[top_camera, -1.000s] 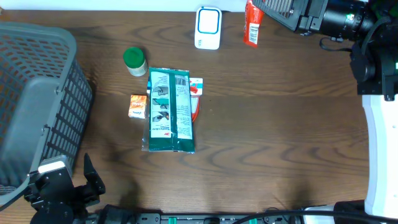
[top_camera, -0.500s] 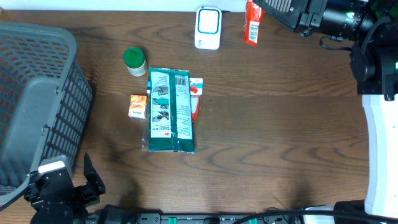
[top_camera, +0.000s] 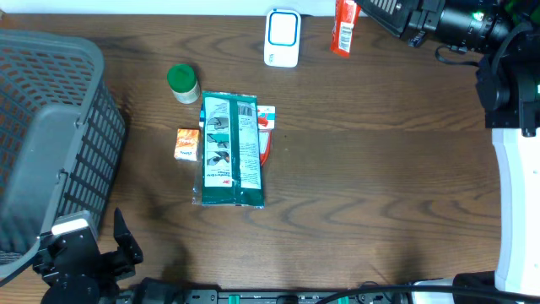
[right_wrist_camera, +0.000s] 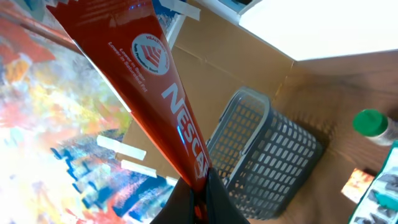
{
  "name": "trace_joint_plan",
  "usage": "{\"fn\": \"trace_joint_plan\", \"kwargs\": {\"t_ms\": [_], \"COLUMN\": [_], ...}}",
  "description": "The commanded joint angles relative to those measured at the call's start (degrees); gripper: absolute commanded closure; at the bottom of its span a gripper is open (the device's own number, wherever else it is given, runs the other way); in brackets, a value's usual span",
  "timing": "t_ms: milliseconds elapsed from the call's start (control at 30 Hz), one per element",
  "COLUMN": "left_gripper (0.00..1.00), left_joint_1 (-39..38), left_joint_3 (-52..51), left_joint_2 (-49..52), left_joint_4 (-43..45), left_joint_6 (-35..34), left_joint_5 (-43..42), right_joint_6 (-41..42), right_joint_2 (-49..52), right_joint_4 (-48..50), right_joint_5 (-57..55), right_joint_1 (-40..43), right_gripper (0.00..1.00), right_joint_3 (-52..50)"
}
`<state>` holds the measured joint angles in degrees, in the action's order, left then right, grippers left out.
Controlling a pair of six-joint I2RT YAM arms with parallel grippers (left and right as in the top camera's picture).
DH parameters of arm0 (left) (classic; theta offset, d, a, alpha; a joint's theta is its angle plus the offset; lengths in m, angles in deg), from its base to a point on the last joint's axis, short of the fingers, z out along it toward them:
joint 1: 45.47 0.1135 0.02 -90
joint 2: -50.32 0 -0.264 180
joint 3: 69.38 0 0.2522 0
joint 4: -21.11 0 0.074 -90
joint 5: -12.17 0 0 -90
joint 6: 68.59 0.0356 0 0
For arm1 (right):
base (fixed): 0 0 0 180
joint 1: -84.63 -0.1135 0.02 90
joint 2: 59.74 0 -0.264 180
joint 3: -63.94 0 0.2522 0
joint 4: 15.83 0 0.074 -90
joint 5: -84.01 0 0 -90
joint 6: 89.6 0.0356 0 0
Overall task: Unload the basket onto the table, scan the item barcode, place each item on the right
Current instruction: 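Hold the Nescafe stick over the white barcode scanner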
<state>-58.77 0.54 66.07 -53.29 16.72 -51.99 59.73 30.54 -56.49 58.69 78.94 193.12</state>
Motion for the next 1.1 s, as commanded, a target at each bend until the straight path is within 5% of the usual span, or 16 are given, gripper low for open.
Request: {"fn": "trace_joint_plan", "kwargs": {"t_ms": [0,200,333,500,1067], "left_gripper": [0.16,0.16,0.16,0.16,0.16], "left_joint_1": [-0.2,-0.2,-0.2,-0.2,-0.2], "left_joint_3": [-0.4,-0.4,-0.4,-0.4,-0.4], "left_joint_2": [0.4,0.4,0.4,0.4,0.4], "left_joint_4": [0.1,0.1,0.1,0.1,0.0], "left_joint_6": [-0.4,-0.4,-0.4,-0.4,-0.4], "left_joint_5": [0.3,0.3,0.3,0.3,0.3], "right_joint_6": [-12.3,-44.1,-57.9,-65.3,-69.0], "right_joint_2": [0.0,0.0,0.1,2.5,27.1], "right_joint_4": [0.3,-13.4,-25.9,-32.4,-18.6], "right_joint_5": [-0.1,-1.9,-23.2,-49.4,-61.6], "right_joint_1": [0.5,0.3,-0.7,-5.9,-12.8], "right_gripper": [0.99,0.96,0.98,0.99,0.97], "right_joint_3": [0.0,0.0,0.0,0.0,0.0]}}
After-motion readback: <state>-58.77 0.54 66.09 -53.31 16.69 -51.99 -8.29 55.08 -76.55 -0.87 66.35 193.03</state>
